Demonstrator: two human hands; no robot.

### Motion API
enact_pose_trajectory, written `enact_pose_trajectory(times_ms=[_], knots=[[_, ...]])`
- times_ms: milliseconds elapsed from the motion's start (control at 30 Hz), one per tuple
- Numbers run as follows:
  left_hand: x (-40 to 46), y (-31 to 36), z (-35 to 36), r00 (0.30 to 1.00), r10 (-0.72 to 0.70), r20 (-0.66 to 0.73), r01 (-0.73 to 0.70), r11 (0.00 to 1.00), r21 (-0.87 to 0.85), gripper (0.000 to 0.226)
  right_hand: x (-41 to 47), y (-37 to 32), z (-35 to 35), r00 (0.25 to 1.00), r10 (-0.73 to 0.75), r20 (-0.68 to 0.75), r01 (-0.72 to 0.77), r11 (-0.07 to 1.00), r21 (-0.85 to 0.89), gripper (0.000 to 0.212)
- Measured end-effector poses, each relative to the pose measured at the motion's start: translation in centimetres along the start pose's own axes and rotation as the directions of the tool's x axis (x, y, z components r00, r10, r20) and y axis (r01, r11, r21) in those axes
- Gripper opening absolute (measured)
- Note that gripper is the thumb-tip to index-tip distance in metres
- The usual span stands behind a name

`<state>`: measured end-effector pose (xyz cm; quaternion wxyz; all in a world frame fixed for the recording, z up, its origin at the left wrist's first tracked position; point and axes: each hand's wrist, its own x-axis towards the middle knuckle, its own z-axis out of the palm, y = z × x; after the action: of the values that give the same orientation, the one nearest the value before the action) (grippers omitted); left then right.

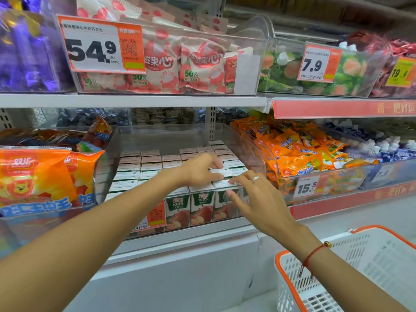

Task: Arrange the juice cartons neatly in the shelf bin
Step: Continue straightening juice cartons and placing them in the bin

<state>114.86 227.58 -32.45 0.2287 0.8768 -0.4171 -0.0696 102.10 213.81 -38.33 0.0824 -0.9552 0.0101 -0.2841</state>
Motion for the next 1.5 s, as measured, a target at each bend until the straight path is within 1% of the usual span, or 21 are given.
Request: enact_pose_trajectory(times_ms=[67, 100, 200, 367, 433, 500, 567, 600, 667, 733, 767, 867, 967, 1033, 1133, 1200, 1267, 1300, 1400, 1433, 1500], knots=[[-0.3, -1.0, 0.7, 0.998, 0.027, -0.062, -0.029, 0.999, -0.026, 0.027, 0.0, 0.0, 0.1, 1.000, -0.002, 0.004, 0.002, 1.000, 0.000, 0.034], [-0.5, -1.3, 0.8, 0.995, 0.036, -0.095, -0.037, 0.999, -0.016, 0.025, 0.0, 0.0, 0.1, 1.000, -0.004, 0.008, 0.004, 1.000, 0.001, 0.035], [-0.9, -1.5, 1.1, 0.987, 0.061, -0.147, -0.053, 0.997, 0.054, 0.025, -0.1, 0.2, 0.1, 1.000, -0.009, 0.018, 0.009, 1.000, 0.020, 0.035], [-2.0, -1.4, 1.0, 0.991, 0.069, -0.116, -0.065, 0.997, 0.032, 0.029, 0.3, 0.2, -0.2, 0.999, 0.006, 0.033, -0.008, 0.998, 0.068, 0.035], [-3.5, -2.1, 0.9, 0.976, 0.105, -0.190, -0.079, 0.987, 0.138, 0.030, 0.9, 0.3, -0.5, 0.999, 0.014, 0.044, -0.018, 0.994, 0.110, 0.033], [-5.6, -3.4, 0.9, 0.938, 0.129, -0.320, -0.048, 0.967, 0.250, 0.031, 2.0, 0.5, -0.7, 0.999, 0.004, 0.053, -0.012, 0.990, 0.139, 0.029], [-7.6, -4.7, 0.8, 0.914, 0.119, -0.388, 0.000, 0.956, 0.295, 0.033, 3.6, 0.5, -0.6, 0.997, -0.010, 0.079, -0.003, 0.987, 0.163, 0.027], [-8.3, -5.2, 0.8, 0.916, 0.102, -0.387, 0.020, 0.954, 0.299, 0.035, 4.5, 0.4, -0.5, 0.993, -0.015, 0.114, -0.007, 0.982, 0.189, 0.027], [-8.7, -5.6, 0.8, 0.937, 0.065, -0.344, 0.037, 0.958, 0.284, 0.037, 6.3, 0.1, -0.2, 0.972, -0.029, 0.234, -0.030, 0.969, 0.245, 0.028], [-8.5, -5.4, 0.8, 0.955, 0.028, -0.294, 0.051, 0.965, 0.257, 0.037, 8.0, 0.0, -0.1, 0.941, -0.034, 0.336, -0.060, 0.963, 0.264, 0.022], [-8.4, -5.3, 0.8, 0.959, 0.021, -0.281, 0.053, 0.966, 0.252, 0.037, 8.6, 0.1, -0.1, 0.932, -0.025, 0.362, -0.077, 0.961, 0.266, 0.017], [-8.1, -5.4, 0.8, 0.967, 0.022, -0.252, 0.045, 0.965, 0.258, 0.039, 9.6, 0.4, 0.0, 0.927, 0.003, 0.376, -0.093, 0.971, 0.220, 0.006], [-8.1, -5.5, 0.8, 0.970, 0.026, -0.242, 0.040, 0.963, 0.265, 0.040, 9.7, 0.5, 0.2, 0.932, 0.019, 0.362, -0.083, 0.983, 0.163, 0.009], [-8.1, -5.4, 0.8, 0.971, 0.045, -0.237, 0.023, 0.961, 0.277, 0.041, 9.9, 0.6, 0.1, 0.927, -0.009, 0.375, -0.057, 0.984, 0.166, 0.008], [-8.3, -5.3, 0.9, 0.973, 0.075, -0.216, -0.007, 0.954, 0.299, 0.048, 10.5, 0.7, -0.8, 0.887, -0.074, 0.455, -0.006, 0.985, 0.174, 0.015], [-8.3, -5.3, 0.9, 0.976, 0.085, -0.201, -0.017, 0.948, 0.316, 0.054, 11.0, 0.6, -1.5, 0.848, -0.087, 0.522, -0.004, 0.985, 0.172, 0.019], [-8.3, -5.4, 0.9, 0.978, 0.091, -0.187, -0.023, 0.940, 0.342, 0.059, 11.6, 0.7, -1.9, 0.823, -0.101, 0.559, 0.019, 0.988, 0.150, 0.022], [-8.3, -5.4, 1.0, 0.978, 0.097, -0.184, -0.027, 0.936, 0.351, 0.059, 11.9, 0.7, -1.9, 0.830, -0.103, 0.548, 0.035, 0.990, 0.133, 0.021], [-8.1, -5.6, 1.0, 0.974, 0.112, -0.197, -0.041, 0.941, 0.336, 0.056, 13.0, 0.7, -1.2, 0.881, -0.081, 0.465, 0.078, 0.997, 0.026, 0.019], [-8.1, -5.6, 1.0, 0.972, 0.116, -0.203, -0.044, 0.944, 0.327, 0.055, 13.4, 0.6, -1.0, 0.875, -0.073, 0.479, 0.086, 0.996, -0.007, 0.021], [-8.1, -5.6, 1.0, 0.969, 0.122, -0.213, -0.049, 0.946, 0.321, 0.055, 14.4, 0.6, -0.7, 0.818, -0.057, 0.572, 0.099, 0.994, -0.042, 0.025]])
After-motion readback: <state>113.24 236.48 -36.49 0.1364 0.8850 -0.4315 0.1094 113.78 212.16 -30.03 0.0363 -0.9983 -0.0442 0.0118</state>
